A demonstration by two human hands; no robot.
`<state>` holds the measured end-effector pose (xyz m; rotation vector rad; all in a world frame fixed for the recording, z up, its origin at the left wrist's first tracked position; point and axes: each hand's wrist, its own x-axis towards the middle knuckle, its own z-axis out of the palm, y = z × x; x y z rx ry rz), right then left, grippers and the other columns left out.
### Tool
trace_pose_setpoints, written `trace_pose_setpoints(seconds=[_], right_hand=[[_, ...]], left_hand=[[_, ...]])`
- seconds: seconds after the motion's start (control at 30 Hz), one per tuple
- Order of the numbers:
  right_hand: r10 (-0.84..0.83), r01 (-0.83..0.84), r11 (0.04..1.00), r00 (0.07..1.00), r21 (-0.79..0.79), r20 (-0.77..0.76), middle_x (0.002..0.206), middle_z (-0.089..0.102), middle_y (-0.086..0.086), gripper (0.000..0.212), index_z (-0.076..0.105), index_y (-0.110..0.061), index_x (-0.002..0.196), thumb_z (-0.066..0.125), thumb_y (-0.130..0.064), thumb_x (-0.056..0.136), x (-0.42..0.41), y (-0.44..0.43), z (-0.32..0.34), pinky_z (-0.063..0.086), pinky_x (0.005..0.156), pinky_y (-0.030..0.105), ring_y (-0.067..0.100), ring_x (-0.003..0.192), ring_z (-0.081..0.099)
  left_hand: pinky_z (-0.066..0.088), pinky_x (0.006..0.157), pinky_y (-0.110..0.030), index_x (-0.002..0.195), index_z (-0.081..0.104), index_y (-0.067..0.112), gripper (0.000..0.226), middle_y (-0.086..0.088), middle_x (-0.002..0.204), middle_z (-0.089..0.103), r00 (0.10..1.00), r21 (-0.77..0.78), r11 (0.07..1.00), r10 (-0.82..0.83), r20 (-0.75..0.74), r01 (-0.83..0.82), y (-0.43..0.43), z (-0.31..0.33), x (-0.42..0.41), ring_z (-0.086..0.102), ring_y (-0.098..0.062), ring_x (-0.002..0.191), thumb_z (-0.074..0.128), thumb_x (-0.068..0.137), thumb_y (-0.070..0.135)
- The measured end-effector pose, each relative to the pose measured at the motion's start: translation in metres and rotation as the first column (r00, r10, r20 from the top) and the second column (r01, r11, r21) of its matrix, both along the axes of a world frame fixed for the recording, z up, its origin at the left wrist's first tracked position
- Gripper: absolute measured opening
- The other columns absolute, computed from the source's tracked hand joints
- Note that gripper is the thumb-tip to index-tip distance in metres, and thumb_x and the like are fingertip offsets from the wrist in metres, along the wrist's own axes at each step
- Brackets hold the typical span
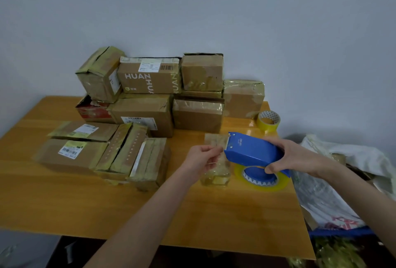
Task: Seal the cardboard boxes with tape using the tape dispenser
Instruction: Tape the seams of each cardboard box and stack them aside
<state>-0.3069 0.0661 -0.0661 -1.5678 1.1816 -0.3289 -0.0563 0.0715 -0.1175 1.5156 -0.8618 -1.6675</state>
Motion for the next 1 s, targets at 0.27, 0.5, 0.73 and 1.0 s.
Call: trace_pose_setpoints(seconds=[0.27,0.5,0.73,1.0], right_hand=[[0.113,-0.148,0.974,0.973,-0.169,-0.202,0.115,0.055,-0.018,0.069,0.045,-0.047,0.119,0.085,-0.019,0.069,0.013,0.001,-0.008,0.051,0.078,0.017,-0.002,0.1,0.058],[0.179,-0.239,0.948,0.946,-0.209,-0.27,0.114,0.057,-0.016,0.068,0.043,-0.048,0.124,0.081,-0.021,0.075,0.015,0.002,-0.011,0.053,0.081,0.023,0.001,0.099,0.058],[0.161,-0.218,0.969,0.911,-0.113,-0.38,0.11,0.055,-0.02,0.068,0.038,-0.053,0.116,0.08,-0.019,0.075,-0.023,0.003,-0.027,0.045,0.074,0.014,0.0,0.096,0.057],[0.136,-0.197,0.976,0.888,-0.096,-0.44,0.105,0.054,-0.021,0.073,0.037,-0.042,0.13,0.079,-0.019,0.075,-0.025,-0.002,-0.047,0.044,0.071,0.012,-0.002,0.09,0.056]], left_hand=[[0.05,0.066,-0.023,0.081,0.061,0.014,0.015,-0.001,0.077,0.061,0.975,-0.094,0.996,0.01,0.22,0.011,0.009,-0.007,0.002,0.055,-0.012,0.072,0.058,0.094,0.021],[0.047,0.06,-0.021,0.086,0.061,0.01,0.013,0.0,0.074,0.057,0.952,-0.125,0.992,0.045,0.302,-0.008,0.024,-0.018,0.018,0.053,-0.011,0.069,0.059,0.094,0.02],[0.048,0.052,-0.022,0.071,0.057,0.006,0.028,-0.002,0.061,0.049,0.931,-0.053,0.989,0.145,0.336,-0.135,0.039,-0.044,0.063,0.048,-0.015,0.06,0.062,0.093,0.022],[0.049,0.057,-0.026,0.067,0.057,0.01,0.029,-0.003,0.064,0.05,0.893,-0.059,0.989,0.148,0.425,-0.136,0.029,-0.062,0.053,0.05,-0.017,0.064,0.063,0.093,0.023]])
